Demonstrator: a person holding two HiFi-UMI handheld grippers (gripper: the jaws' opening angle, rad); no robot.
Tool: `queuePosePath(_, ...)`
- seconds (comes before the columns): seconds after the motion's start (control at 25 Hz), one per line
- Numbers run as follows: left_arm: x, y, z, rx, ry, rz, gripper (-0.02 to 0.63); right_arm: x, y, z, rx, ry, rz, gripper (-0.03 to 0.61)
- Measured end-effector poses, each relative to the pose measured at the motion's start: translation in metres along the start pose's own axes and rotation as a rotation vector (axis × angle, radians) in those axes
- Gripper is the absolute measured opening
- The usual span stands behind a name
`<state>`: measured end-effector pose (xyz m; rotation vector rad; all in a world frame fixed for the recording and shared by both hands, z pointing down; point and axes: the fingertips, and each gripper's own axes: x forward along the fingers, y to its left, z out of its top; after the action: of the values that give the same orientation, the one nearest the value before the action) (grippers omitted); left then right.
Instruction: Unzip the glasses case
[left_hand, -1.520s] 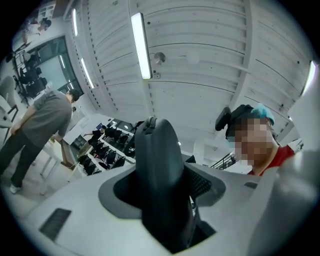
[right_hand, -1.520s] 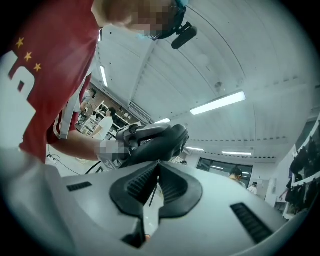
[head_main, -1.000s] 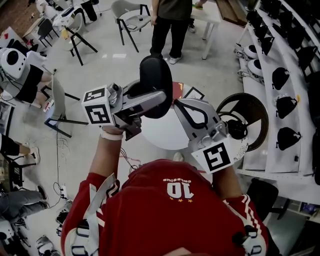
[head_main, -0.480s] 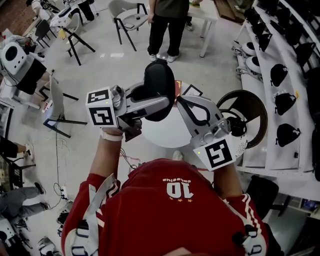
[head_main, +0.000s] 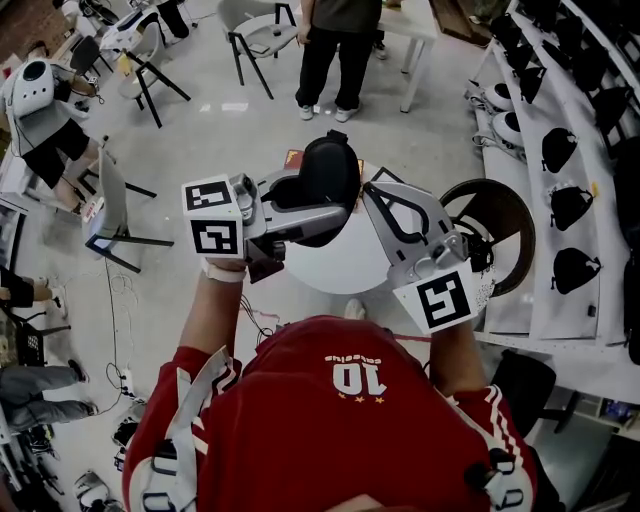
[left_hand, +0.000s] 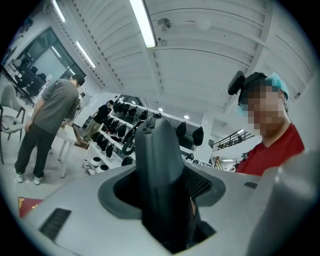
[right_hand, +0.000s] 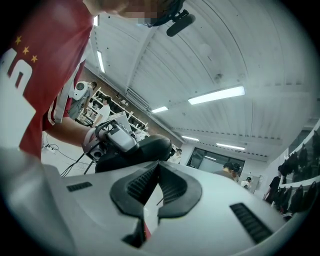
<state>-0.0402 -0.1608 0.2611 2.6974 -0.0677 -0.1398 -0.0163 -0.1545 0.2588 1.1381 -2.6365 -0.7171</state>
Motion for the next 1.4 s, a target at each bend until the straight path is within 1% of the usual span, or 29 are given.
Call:
queuePosePath(0.12, 0.000, 0.002, -0.003, 0.006, 0.023, 0.007, 0.255, 0.003, -0.003, -0.002, 0.001, 0.015, -0.001, 0.015)
queuePosePath(0.36, 0.002, 0.008, -0.011, 0.063, 0.085, 0.064, 0.255, 0.005, -0.007, -0.009, -0.020, 0.045, 0.002, 0.015)
queuePosePath(0.44, 0.003, 0.008, -0.013, 0.072, 0.105, 0.065, 0.255, 0.005, -0.008, -0.010, -0.028, 0.052, -0.003, 0.015)
queuePosePath(0.6, 0.009, 0.005, -0.032, 0.121, 0.185, 0.050, 0.255, 0.005, -0.018, -0.009, -0.027, 0.032, -0.026, 0.015)
queuePosePath(0.76, 0.010, 0.011, -0.041, 0.141, 0.222, 0.075, 0.255, 0.006, -0.018, -0.015, -0.061, 0.071, -0.020, 0.015)
queuePosePath(0.96, 0.012, 0.019, -0.054, 0.176, 0.299, 0.102, 0.250, 0.010, -0.014, -0.021, -0.109, 0.097, -0.007, 0.015)
queuePosePath(1.04, 0.012, 0.023, -0.057, 0.196, 0.316, 0.129, 0.250, 0.012, -0.012, -0.024, -0.127, 0.110, 0.002, 0.015)
queuePosePath(1.08, 0.011, 0.026, -0.059, 0.220, 0.332, 0.153, 0.250, 0.012, -0.011, -0.026, -0.137, 0.121, 0.007, 0.015)
queuePosePath(1.2, 0.010, 0.039, -0.069, 0.318, 0.415, 0.243, 0.247, 0.016, -0.008, -0.032, -0.171, 0.155, 0.031, 0.015)
queuePosePath(1.28, 0.010, 0.047, -0.076, 0.360, 0.464, 0.285, 0.244, 0.019, -0.005, -0.033, -0.182, 0.161, 0.041, 0.015)
queuePosePath(1.4, 0.010, 0.052, -0.078, 0.386, 0.475, 0.313, 0.242, 0.022, -0.005, -0.035, -0.183, 0.170, 0.044, 0.015)
